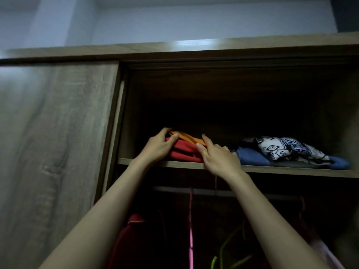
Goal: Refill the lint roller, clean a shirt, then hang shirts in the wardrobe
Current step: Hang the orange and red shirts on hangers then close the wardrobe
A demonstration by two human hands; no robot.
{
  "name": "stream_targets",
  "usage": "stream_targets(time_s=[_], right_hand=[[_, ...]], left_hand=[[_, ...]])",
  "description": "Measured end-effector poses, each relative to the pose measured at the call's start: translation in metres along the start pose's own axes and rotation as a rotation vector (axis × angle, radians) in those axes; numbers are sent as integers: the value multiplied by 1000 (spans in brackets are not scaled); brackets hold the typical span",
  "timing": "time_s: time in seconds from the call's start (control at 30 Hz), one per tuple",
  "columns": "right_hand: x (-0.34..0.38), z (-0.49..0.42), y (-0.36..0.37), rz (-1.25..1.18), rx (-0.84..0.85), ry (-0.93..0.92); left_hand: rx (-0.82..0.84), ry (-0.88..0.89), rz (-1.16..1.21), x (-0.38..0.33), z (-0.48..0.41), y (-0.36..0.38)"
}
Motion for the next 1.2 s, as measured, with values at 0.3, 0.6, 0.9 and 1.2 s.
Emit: stream_targets(time_s=[0.3,0.6,0.9,1.2], right_hand=[[3,-3,0,-87,-77,-65],[5,1,-11,-212,-240,-20],[24,25,-33,-433,-558,-237],[3,58,2,-397,-609,-275]], left_hand=[[62,53,-79,-7,-22,8],[-142,129,211,-5,-18,8],[-266,418,640,-34,13,-17],[-227,259,501,-36,39,-27]])
Point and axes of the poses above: each hand's wrist, its own z-axis away from the middle knuckle, its own y-axis out of the palm, x = y × z, the point moved 6 cm from there along -z, towards the middle knuckle, and after that the axes turned 3 degrees about y, right-handed, at the moved point
